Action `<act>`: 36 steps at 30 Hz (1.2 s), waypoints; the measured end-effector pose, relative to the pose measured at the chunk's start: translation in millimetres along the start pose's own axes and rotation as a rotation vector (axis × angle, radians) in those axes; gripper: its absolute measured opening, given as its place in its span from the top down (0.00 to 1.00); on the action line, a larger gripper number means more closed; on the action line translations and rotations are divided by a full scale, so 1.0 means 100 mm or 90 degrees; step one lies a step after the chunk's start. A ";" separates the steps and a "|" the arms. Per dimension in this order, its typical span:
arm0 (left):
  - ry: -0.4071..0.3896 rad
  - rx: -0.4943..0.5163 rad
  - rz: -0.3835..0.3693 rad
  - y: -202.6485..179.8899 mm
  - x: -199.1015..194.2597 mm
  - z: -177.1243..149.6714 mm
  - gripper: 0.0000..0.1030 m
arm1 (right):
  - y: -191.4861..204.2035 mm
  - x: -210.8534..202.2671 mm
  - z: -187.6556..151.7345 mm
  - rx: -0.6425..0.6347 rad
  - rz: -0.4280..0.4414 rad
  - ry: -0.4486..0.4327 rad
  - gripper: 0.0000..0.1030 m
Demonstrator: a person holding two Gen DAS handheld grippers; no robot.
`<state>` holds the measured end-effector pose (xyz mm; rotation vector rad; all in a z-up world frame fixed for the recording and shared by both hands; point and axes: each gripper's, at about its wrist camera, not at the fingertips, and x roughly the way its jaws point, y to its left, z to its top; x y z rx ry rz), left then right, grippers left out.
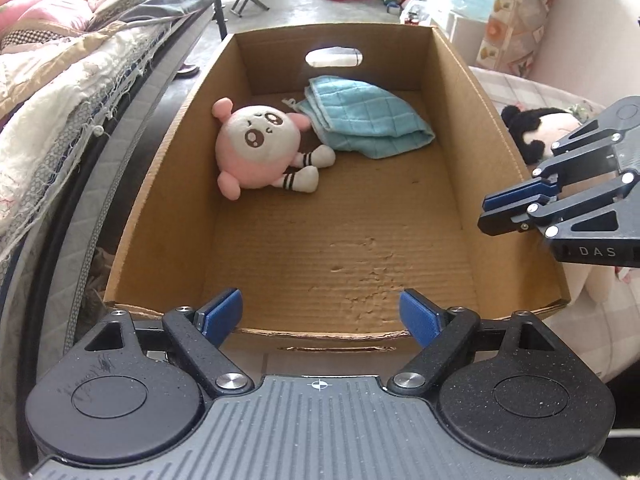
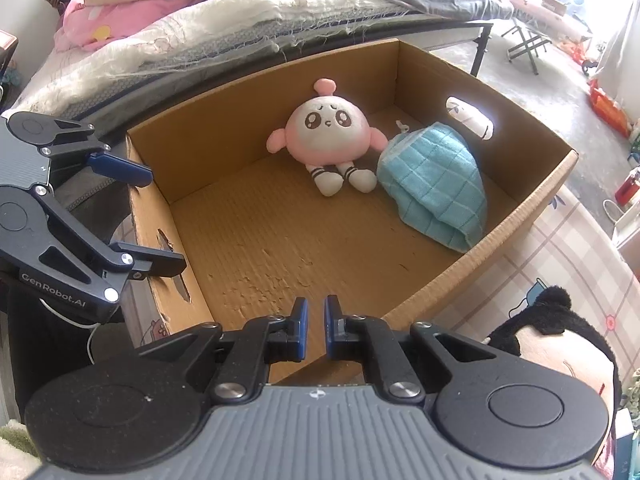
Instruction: Organize soft objects
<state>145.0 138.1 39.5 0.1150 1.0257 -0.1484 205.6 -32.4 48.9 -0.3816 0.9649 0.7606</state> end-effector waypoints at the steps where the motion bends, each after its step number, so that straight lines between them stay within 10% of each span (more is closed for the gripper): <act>1: -0.002 0.004 0.000 0.00 0.00 0.01 0.16 | -0.01 0.00 0.01 0.000 0.000 0.002 0.92; 10: -0.030 0.032 0.023 0.10 0.07 0.50 0.16 | -0.43 -0.06 0.62 0.095 -0.026 -0.050 0.89; 23: 0.164 -0.047 0.042 0.39 1.43 1.26 0.23 | -1.22 1.07 1.26 0.358 -0.031 0.048 0.82; 36: 0.031 -0.011 0.113 0.27 1.57 1.53 0.18 | -1.57 1.32 1.12 0.467 0.025 -0.020 0.80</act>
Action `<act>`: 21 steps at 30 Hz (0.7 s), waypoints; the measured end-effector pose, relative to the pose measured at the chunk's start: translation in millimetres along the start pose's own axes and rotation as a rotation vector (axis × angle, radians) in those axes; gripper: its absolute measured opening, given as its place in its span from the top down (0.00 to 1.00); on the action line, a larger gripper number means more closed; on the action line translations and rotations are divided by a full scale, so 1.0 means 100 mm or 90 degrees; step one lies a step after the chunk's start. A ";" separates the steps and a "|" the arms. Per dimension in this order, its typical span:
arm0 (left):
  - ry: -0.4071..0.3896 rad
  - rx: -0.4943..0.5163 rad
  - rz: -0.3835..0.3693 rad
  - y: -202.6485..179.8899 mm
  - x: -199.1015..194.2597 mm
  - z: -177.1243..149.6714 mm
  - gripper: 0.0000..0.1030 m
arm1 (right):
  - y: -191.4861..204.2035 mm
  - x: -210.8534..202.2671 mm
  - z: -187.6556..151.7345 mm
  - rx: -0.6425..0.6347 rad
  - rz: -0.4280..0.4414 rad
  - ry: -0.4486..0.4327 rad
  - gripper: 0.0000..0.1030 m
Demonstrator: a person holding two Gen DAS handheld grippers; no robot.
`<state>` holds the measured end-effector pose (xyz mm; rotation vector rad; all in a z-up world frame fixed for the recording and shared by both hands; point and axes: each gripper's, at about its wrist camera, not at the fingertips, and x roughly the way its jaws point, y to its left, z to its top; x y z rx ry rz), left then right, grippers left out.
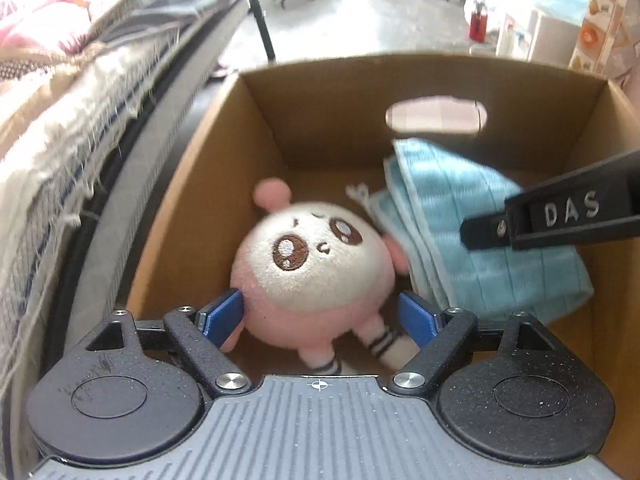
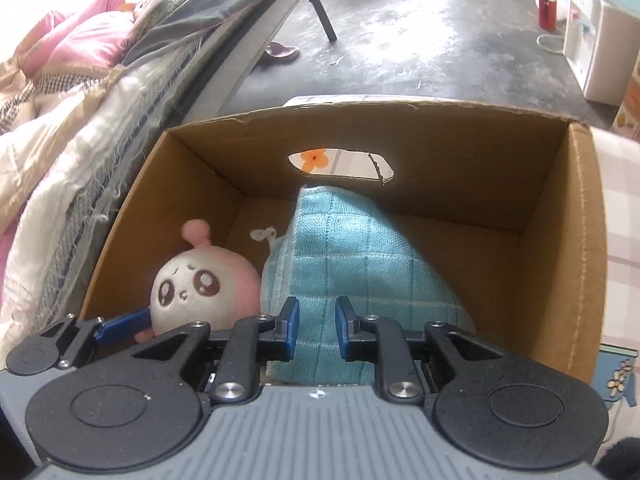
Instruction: Organize soft objects
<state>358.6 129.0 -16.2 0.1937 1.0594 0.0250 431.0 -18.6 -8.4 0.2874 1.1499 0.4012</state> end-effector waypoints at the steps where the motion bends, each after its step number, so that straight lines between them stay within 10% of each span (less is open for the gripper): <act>1: -0.012 0.000 0.001 0.00 0.01 0.02 0.18 | -0.02 0.02 0.01 0.007 0.003 0.004 0.80; 13: -0.072 -0.008 -0.011 0.06 0.01 0.01 0.18 | -0.07 0.33 0.06 0.112 0.034 0.045 0.79; 19: -0.062 -0.023 -0.021 0.07 -0.02 0.02 0.17 | 0.05 -0.02 0.02 0.042 -0.011 -0.011 0.78; 21: -0.063 -0.045 -0.035 0.13 -0.06 0.03 0.16 | 0.08 -0.14 0.05 0.022 -0.022 -0.022 0.61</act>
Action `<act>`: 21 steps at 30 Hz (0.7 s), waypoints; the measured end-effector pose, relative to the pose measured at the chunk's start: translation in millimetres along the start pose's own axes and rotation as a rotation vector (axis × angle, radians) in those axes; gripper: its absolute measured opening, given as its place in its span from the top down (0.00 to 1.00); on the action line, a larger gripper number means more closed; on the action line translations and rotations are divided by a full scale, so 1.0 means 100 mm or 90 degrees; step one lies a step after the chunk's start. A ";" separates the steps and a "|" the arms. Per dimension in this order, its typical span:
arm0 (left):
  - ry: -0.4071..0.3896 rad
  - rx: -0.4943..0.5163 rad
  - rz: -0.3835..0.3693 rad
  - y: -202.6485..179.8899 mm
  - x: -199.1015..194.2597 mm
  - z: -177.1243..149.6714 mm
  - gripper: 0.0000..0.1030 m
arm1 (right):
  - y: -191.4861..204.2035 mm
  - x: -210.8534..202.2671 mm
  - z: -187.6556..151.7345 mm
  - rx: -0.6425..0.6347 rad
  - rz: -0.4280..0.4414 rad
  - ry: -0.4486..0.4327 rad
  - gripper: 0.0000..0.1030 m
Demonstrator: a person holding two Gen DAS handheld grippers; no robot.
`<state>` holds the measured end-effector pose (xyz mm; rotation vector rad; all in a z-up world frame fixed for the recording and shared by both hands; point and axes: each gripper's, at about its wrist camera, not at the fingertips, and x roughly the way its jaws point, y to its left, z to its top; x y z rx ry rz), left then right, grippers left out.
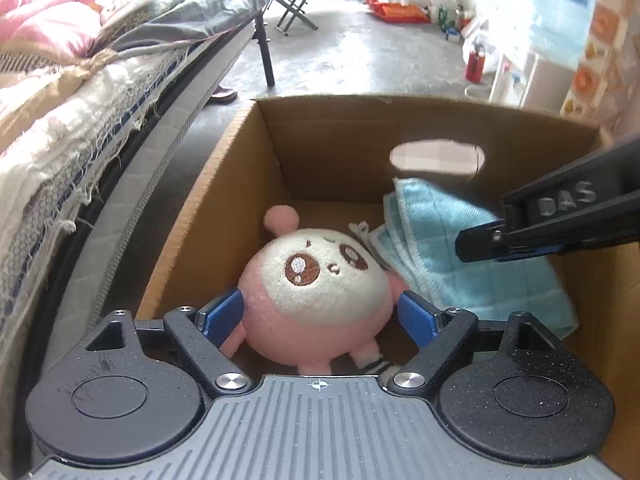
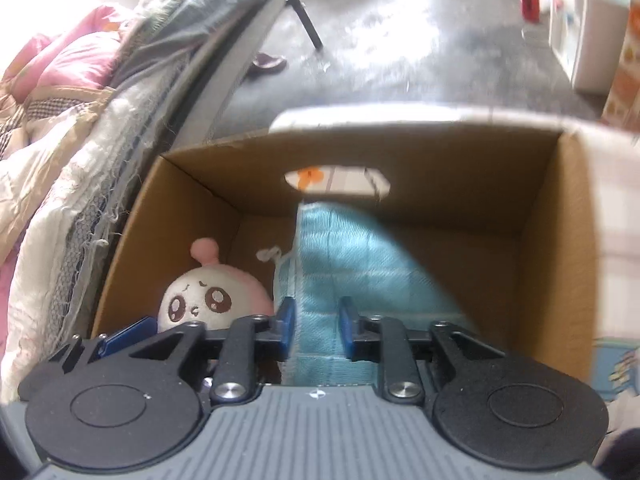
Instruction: Organize soft objects
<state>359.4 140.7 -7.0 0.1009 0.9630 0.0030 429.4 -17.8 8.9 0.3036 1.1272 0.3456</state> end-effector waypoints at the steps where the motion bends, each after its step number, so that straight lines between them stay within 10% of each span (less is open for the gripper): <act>1: -0.002 -0.012 -0.009 0.03 -0.03 0.01 0.14 | 0.01 -0.04 0.01 -0.008 -0.011 -0.005 0.52; 3: -0.001 -0.034 -0.020 0.07 -0.08 0.03 0.13 | 0.06 -0.08 0.04 -0.021 -0.038 -0.023 0.38; 10: 0.020 -0.031 0.014 0.12 -0.20 -0.02 0.13 | 0.08 0.29 0.08 0.005 -0.048 0.062 0.38; 14: 0.020 -0.039 -0.008 0.22 -0.26 -0.07 0.13 | 0.01 0.49 0.06 0.078 0.051 0.091 0.39; 21: -0.017 -0.045 -0.033 0.27 -0.45 -0.11 0.12 | 0.07 -0.03 -0.03 0.029 0.071 -0.027 0.39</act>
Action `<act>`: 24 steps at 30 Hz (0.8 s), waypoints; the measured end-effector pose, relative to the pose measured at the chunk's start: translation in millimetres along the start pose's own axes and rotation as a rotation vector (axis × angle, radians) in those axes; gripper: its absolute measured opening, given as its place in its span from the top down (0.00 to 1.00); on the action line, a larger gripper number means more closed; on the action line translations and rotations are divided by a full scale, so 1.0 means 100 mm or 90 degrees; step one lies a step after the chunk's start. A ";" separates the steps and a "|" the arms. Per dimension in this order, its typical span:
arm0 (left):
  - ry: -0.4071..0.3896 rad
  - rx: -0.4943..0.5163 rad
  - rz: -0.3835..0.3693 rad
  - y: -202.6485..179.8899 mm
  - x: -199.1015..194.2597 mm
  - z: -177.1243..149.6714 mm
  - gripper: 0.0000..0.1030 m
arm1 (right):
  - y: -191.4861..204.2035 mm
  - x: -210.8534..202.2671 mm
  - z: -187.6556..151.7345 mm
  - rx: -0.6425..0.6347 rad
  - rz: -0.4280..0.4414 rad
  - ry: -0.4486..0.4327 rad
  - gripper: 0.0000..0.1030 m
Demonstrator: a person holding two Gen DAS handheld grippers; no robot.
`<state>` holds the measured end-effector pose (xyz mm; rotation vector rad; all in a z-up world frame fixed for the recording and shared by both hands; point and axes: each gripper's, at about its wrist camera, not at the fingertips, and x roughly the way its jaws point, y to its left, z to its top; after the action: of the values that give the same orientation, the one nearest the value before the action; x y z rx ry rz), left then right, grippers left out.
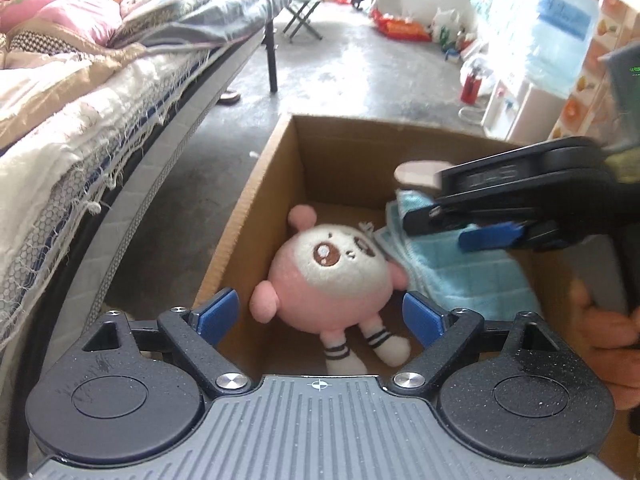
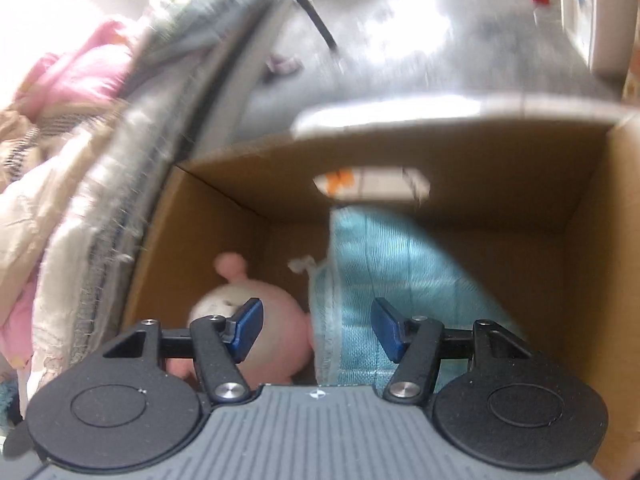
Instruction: Organize soft objects
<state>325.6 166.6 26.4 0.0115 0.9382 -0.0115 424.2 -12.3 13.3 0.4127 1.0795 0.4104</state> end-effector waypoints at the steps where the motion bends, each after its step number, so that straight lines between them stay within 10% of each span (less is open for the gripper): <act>1: -0.008 -0.003 -0.007 0.00 -0.06 -0.01 0.12 | 0.04 -0.19 -0.04 -0.018 0.009 -0.026 0.39; 7: -0.082 -0.019 -0.047 0.01 -0.64 -0.11 0.09 | -0.01 -1.51 -0.61 -0.090 0.113 -0.162 0.33; 12: -0.149 -0.001 -0.064 -0.07 -1.36 -0.32 0.04 | -0.40 -2.63 -1.32 -0.117 0.180 -0.255 0.05; 24: -0.167 0.091 -0.181 -0.92 -2.38 -1.36 0.00 | -1.71 -4.14 -3.10 -0.027 0.078 -0.404 0.00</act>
<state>74.5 78.2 137.4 0.0088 0.6685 -0.3354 -6.6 -331.9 110.3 0.5271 0.4293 0.3741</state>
